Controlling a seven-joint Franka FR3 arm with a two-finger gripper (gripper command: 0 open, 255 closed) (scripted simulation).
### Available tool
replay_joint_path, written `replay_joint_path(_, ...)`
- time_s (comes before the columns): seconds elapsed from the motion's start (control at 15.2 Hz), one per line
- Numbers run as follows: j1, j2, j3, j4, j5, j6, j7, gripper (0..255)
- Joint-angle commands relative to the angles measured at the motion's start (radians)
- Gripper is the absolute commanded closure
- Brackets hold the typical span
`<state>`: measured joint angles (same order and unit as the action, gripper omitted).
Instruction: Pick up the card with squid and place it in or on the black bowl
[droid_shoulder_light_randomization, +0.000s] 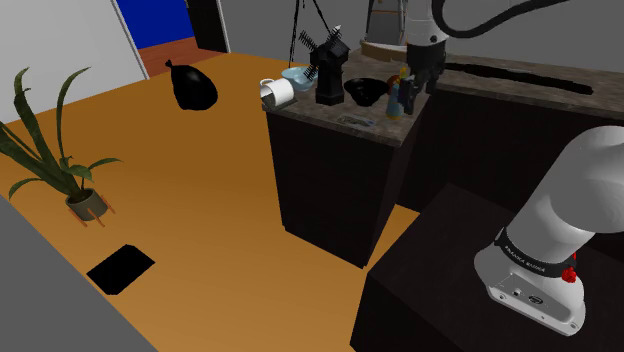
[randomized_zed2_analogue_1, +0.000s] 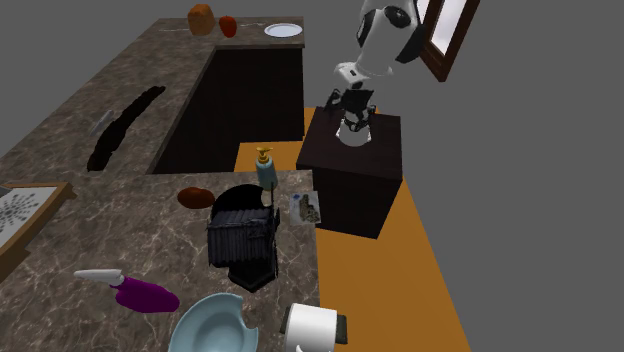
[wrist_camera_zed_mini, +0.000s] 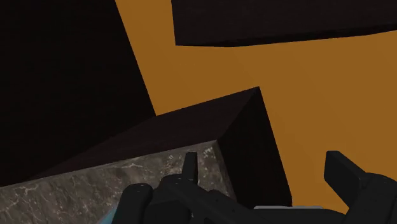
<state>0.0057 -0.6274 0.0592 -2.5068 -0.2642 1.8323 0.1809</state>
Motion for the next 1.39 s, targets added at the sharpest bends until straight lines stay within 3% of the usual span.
replay_joint_path(0.0,-0.005,0.064,0.025,-0.004,-0.048,0.093,0.03,0)
replay_joint_path(0.33,-0.038,0.228,0.091,0.01,-0.206,0.281,0.136,0)
replay_joint_path(0.66,-0.086,0.416,0.157,0.077,-0.432,0.406,0.295,0)
replay_joint_path(0.99,-0.108,0.616,0.199,0.194,-0.706,0.441,0.481,0)
replay_joint_path(1.32,-0.081,0.817,0.198,0.345,-0.963,0.407,0.632,0)
